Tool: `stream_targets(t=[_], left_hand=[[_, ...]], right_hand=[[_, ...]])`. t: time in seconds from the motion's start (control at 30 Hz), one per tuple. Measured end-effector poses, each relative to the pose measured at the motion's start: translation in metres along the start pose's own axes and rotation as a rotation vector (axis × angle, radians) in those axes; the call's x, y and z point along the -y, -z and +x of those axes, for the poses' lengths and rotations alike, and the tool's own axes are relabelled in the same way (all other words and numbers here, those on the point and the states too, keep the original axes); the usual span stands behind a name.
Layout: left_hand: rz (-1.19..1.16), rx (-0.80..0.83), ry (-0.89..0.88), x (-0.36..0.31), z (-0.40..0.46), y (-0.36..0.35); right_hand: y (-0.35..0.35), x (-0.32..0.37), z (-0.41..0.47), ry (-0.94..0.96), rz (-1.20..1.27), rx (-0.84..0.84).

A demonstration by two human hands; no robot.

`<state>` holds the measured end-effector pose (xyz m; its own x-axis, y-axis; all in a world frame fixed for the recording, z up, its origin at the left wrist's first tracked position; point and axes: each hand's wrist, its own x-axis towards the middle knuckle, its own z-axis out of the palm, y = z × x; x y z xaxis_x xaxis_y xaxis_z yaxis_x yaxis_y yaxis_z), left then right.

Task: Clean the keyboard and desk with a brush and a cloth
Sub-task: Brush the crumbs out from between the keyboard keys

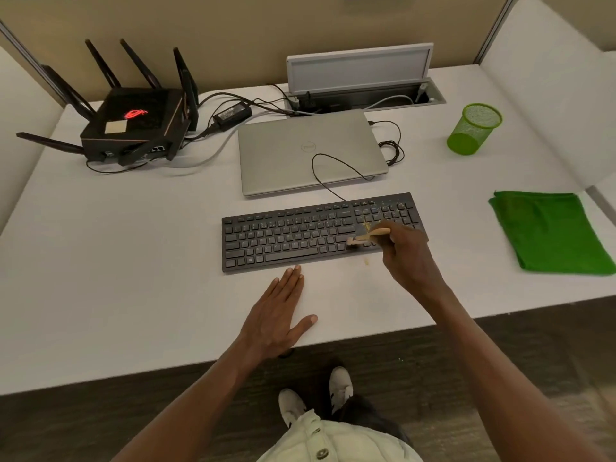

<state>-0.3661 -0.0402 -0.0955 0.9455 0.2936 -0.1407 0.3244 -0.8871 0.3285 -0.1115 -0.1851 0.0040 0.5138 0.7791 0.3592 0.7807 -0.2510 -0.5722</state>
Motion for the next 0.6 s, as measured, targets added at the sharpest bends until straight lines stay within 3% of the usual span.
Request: stream_targets(t=[0.17,0.33,0.47,0.6], left_hand=[[0.06,-0.012,0.018,-0.001,0.001,-0.005],[0.08,-0.056,0.012,-0.001,0.002,-0.005],[0.078,-0.086,0.017,0.0,0.001,-0.008],[0.091,-0.115,0.015,-0.001,0.001,-0.009]], right_hand=[[-0.008,0.002,0.003,0.06,0.049,0.069],[0.0,-0.022,-0.002,-0.005,0.022,0.11],[0.011,-0.025,0.005,-0.037,0.05,0.023],[0.016,-0.027,0.027,-0.23,0.1,-0.094]])
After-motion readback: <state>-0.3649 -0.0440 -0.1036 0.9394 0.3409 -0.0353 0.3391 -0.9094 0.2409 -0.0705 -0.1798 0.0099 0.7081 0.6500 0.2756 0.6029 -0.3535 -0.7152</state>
